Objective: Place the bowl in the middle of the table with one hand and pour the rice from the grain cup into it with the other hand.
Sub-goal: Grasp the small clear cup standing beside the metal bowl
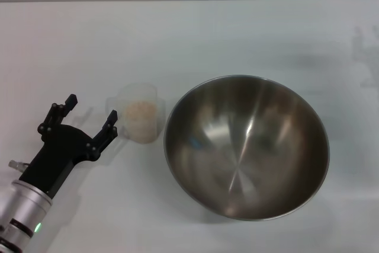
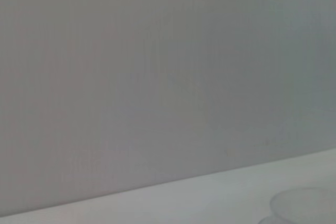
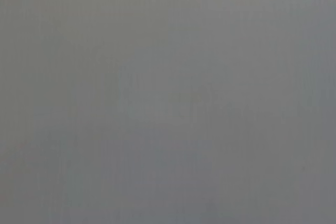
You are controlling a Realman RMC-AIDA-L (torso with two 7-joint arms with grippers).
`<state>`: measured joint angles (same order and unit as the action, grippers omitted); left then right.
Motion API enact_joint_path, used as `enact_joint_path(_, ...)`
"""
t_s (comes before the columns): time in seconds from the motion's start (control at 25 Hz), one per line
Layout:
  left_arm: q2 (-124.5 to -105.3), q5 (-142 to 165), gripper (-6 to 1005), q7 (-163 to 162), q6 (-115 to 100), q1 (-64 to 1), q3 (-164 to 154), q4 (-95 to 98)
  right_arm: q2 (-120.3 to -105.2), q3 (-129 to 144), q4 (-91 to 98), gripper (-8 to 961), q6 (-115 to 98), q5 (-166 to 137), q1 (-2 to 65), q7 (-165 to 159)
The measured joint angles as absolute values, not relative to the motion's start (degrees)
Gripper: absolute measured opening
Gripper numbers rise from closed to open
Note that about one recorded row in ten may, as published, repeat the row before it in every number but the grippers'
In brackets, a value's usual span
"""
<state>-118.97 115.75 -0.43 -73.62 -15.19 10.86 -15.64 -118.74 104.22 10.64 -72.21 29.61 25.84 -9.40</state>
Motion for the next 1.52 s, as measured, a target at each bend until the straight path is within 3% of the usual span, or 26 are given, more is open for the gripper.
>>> enact_joint_path(1.36,-119.1,115.66,758,-0.09,-67.93,-18.19,15.41,-16.2,-118.74,104.22,10.55,360,-69.91,29.71,26.79,-9.43)
enact_joint_path(1.52,-119.1,115.71,631,-0.3,-67.96,-18.48,15.39,-16.26,-118.71,104.22,10.47,360,-69.52,29.71,27.02,-9.42)
